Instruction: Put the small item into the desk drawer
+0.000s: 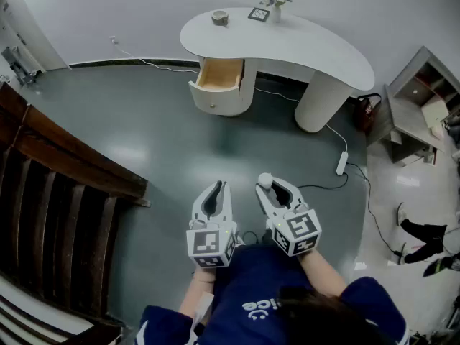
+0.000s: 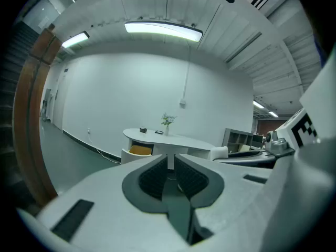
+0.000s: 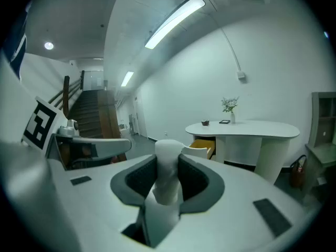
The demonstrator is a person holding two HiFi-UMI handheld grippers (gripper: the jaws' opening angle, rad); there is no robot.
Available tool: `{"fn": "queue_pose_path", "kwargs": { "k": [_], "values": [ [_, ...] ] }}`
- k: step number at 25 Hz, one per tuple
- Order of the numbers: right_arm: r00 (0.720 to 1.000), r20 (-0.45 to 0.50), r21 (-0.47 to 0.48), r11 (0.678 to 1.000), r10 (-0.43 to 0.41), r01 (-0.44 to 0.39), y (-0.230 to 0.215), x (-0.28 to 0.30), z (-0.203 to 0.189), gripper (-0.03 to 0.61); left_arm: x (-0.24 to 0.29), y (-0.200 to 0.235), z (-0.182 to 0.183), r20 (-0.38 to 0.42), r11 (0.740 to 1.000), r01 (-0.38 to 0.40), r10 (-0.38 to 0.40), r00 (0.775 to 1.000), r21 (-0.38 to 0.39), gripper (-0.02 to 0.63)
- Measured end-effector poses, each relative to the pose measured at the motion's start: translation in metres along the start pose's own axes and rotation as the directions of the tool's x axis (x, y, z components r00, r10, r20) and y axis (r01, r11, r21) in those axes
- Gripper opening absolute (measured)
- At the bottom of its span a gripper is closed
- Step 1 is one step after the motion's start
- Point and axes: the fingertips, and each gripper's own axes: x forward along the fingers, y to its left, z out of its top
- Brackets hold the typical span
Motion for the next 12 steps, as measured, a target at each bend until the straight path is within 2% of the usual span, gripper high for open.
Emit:
{"fn": "queue_pose_path", "kwargs": {
  "k": [5,12],
  "values": [
    [1.000,-0.008,-0.013,1.000,-0.023,0.023,0.009,0.004,-0.004,0.127,-0.005,0.007,-0.008,-0.011,0.999,0.029,-0.029,1.000,-0.020,0.042],
    [0.998,-0.001,0.019,0.998,-0.068,0.068,0.000,0.004,-0.002,0.130,-0.006,0.022,-0.017,-0.030,0.999,-0.019,0.019,0.999,-0.029,0.043]
  ]
}}
